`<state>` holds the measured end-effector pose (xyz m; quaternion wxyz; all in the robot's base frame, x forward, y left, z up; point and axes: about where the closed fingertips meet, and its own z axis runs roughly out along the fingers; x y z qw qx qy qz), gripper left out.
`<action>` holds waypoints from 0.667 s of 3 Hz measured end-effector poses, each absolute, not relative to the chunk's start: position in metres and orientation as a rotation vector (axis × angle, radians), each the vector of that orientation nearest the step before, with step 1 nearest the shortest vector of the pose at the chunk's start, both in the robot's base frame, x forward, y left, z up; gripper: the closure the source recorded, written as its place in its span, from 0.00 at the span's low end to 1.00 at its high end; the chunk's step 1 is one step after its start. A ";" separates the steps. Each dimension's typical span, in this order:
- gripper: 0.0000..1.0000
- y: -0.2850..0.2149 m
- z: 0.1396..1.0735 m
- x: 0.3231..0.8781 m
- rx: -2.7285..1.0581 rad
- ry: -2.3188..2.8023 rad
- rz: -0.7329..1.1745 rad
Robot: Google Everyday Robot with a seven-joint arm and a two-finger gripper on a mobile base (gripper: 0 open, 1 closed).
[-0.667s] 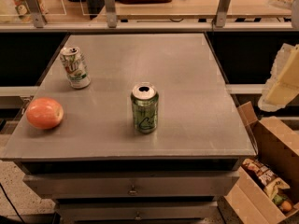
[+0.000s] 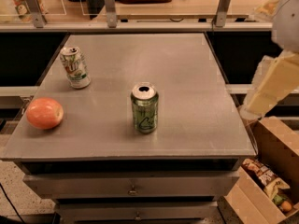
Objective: Pick green can
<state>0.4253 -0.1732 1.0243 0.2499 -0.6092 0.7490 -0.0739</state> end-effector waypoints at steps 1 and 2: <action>0.00 -0.129 0.989 0.429 -1.651 1.976 -0.060; 0.00 -0.077 0.950 0.437 -1.650 1.923 0.102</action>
Offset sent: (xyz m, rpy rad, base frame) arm 0.0238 0.1524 -0.1264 0.3529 0.1245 0.1725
